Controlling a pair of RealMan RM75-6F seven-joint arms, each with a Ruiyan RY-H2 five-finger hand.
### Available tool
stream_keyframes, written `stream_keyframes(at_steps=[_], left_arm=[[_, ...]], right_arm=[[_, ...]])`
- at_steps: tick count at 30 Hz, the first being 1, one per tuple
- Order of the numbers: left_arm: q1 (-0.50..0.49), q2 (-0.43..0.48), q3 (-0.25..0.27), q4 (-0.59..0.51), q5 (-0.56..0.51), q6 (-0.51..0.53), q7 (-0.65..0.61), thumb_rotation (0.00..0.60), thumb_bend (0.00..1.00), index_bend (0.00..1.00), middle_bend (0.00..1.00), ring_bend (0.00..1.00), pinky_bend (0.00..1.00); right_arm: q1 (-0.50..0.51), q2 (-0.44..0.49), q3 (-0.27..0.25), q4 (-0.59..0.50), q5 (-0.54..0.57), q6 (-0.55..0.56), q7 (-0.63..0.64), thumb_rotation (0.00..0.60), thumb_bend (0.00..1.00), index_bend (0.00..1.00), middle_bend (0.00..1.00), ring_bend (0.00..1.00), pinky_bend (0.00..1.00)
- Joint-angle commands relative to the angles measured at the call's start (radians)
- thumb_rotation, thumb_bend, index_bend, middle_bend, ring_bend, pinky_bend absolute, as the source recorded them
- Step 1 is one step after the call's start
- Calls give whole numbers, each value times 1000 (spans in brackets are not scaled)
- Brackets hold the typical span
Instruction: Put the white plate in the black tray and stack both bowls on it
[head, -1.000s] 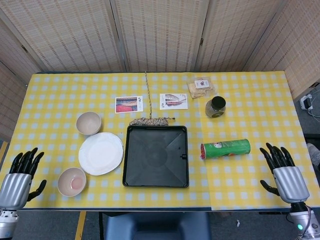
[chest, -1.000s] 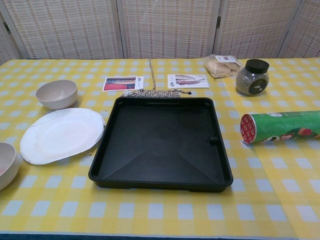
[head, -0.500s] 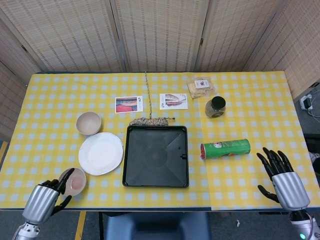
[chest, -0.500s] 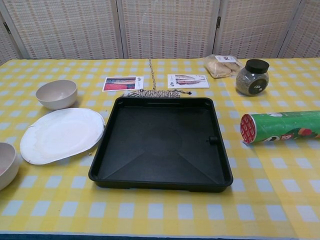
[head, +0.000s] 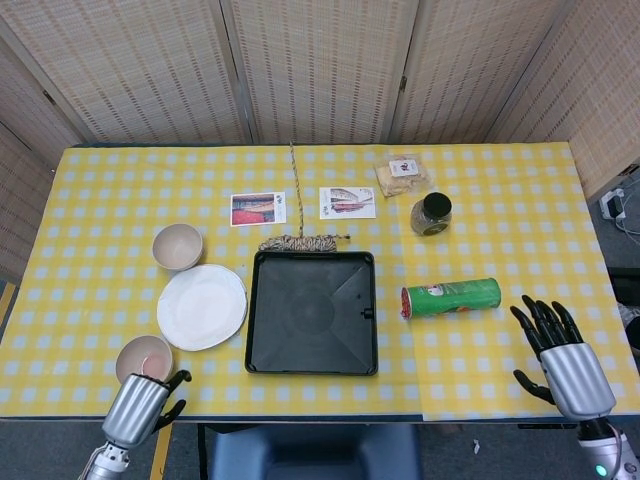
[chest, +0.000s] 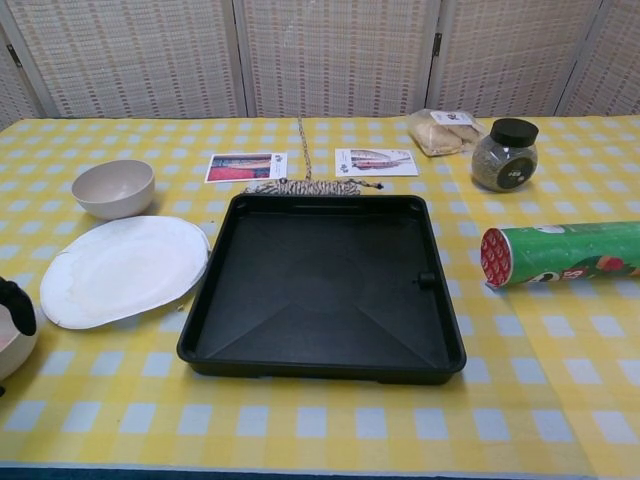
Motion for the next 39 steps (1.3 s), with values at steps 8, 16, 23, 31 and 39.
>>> stream_keyframes(at_steps=[8,16,23,31,39], left_arm=[[-51,-136,-81,33,-131,-92,20,600,278,503,1000,1000,1000],[-82,-216,-89,39,-165,-137,91,600,359,500,1000,1000,1000],[-98,-264,-117,85,-214,-149,143,600,358,474,1000,1000,1000],[-112,-310,-143,148,-279,-165,178,600,359,469,1000,1000,1000],[-130,-339,-183,181,-351,-176,227,600,359,427,1000,1000,1000]], right_arm=[[14,3,18,-5,38,-29,2,600,239,0,0,0,0],[11,20,22,-8,43,-19,41,600,238,0,0,0,0],[0,55,15,-13,25,11,119,600,239,0,0,0,0],[-24,90,6,6,-16,80,226,600,238,0,0,0,0],[-32,98,4,7,-21,94,239,600,238,0,0,0,0]])
